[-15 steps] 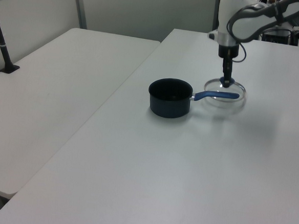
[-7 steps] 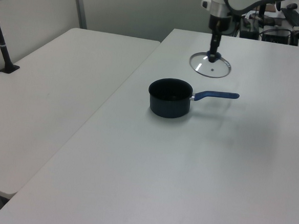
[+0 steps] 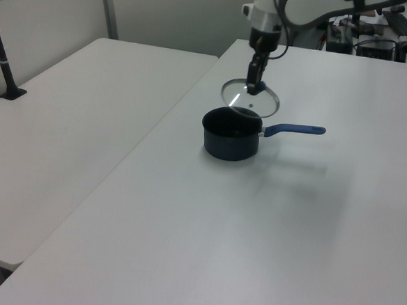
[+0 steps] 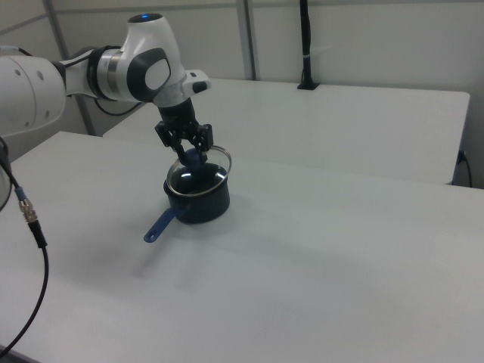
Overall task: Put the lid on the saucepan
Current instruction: 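Lift the lid and carry it over the saucepan opening, then lower the lid onto the saucepan rim and open the gripper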
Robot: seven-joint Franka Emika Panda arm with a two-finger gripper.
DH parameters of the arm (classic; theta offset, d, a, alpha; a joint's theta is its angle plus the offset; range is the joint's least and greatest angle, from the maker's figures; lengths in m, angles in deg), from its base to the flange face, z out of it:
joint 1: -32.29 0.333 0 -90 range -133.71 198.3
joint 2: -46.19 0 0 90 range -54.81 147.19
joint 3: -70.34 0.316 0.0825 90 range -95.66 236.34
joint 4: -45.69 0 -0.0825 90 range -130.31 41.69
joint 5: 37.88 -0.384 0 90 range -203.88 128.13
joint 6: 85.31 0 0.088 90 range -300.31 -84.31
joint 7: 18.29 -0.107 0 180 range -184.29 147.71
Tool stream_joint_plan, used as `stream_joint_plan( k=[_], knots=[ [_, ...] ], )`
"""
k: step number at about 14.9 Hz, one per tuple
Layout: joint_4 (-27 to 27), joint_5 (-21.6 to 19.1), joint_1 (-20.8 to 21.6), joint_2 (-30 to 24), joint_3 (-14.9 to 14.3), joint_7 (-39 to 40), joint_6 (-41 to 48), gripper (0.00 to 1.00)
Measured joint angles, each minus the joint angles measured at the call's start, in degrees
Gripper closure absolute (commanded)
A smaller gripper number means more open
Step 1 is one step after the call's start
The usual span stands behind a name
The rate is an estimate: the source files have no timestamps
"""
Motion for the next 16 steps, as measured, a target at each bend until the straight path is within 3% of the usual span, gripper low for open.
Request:
stream_joint_plan(
  k=[10, 14, 15, 16],
  knots=[
    [2.44, -0.04, 2.62, 4.28, 0.1, -3.32, -3.57, 0.42],
    [2.42, -0.04, 2.67, 4.96, 0.1, -3.32, -3.58, 0.27],
    [2.42, -0.04, 2.67, 5.23, 0.1, -3.32, -3.59, 0.08],
    [2.41, -0.05, 2.68, 5.46, 0.1, -3.32, -3.59, 0.0]
  ],
)
